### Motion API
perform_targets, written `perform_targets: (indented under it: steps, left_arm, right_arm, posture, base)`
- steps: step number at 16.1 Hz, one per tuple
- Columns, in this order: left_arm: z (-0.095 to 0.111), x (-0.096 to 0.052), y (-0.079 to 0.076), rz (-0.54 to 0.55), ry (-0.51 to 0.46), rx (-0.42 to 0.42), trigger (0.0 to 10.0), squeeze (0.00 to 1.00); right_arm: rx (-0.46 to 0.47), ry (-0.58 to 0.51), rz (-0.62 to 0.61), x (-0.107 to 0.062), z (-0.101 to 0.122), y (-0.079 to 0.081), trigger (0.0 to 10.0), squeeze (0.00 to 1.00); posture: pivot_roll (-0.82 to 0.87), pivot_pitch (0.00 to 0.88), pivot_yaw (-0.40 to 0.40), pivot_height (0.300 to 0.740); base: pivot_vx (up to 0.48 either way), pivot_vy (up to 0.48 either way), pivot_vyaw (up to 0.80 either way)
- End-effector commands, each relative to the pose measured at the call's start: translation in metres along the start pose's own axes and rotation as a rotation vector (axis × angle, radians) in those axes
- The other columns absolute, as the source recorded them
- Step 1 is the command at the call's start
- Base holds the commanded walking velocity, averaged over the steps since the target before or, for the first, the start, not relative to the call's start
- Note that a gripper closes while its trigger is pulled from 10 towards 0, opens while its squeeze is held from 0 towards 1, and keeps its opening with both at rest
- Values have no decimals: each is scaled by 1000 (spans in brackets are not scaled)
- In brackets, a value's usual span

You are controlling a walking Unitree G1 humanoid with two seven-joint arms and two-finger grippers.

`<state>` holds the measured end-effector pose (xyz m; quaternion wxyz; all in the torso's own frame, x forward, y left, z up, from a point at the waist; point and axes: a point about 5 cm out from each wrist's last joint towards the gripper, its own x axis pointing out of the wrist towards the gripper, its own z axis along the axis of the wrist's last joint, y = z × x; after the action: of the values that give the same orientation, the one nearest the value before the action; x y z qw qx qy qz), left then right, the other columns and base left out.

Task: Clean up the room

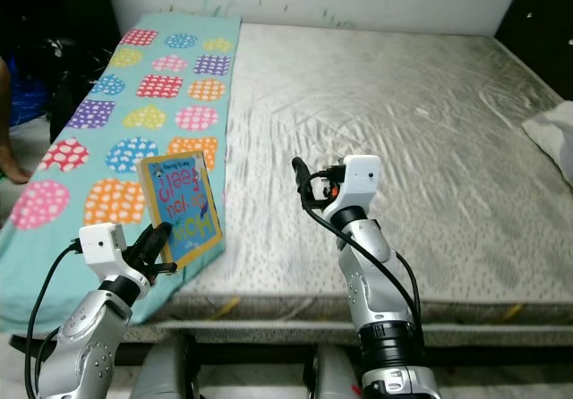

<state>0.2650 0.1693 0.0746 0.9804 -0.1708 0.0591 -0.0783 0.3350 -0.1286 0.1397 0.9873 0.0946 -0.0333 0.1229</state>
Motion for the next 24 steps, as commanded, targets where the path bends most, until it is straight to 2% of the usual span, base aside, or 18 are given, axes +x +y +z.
perform_targets:
  steps: [1, 2, 3, 4, 8, 14, 16, 18, 24]
  left_arm:
    - [10, 3, -5, -16, -45, 13, 0, 0]
    - [11, 3, -5, -16, -50, 20, 0, 0]
    - [10, 4, -7, -18, -42, 32, 3059, 0]
    - [9, 4, -7, -17, -28, 53, 10000, 0]
    - [6, 7, -2, 33, 9, 72, 10000, 0]
    - [10, 12, -10, -11, -9, 114, 10000, 0]
    - [13, 13, -13, -3, -17, 179, 10000, 0]
    - [13, 14, -10, -10, -32, 118, 10000, 0]
    - [14, 15, -9, -11, -41, 74, 10000, 0]
  right_arm:
    - [-12, -11, -13, 0, 3, -3, 10000, 0]
    - [-13, -11, -14, 0, 2, -3, 10000, 0]
    - [-13, -12, -16, 0, 3, -4, 10000, 0]
    - [-21, -14, -23, 1, 3, -4, 10000, 0]
    - [-43, -22, -77, -1, 3, -13, 10000, 0]
    - [-61, -16, -114, -4, 1, -19, 10000, 0]
    - [-59, -17, -122, -3, 0, -20, 10000, 0]
    - [-61, -16, -128, -4, 0, -20, 10000, 0]
    - [-63, 0, -137, -9, -6, -20, 10000, 0]
  posture:
    - [-53, 21, -34, 708]
    - [-53, 21, -34, 717]
    - [-53, 21, -34, 727]
    - [-47, 18, -32, 736]
    - [-47, 12, -24, 740]
    - [-51, 11, -23, 740]
    - [-51, 9, -25, 740]
    - [-53, 5, -26, 740]
    - [-60, 14, -26, 740]
  base:
    - [0, 0, 0]
    - [0, 0, 0]
    - [0, 0, 0]
    - [0, 0, 0]
    - [0, 0, 0]
    - [0, 0, 0]
    - [0, 0, 0]
    - [0, 0, 0]
    - [0, 0, -133]
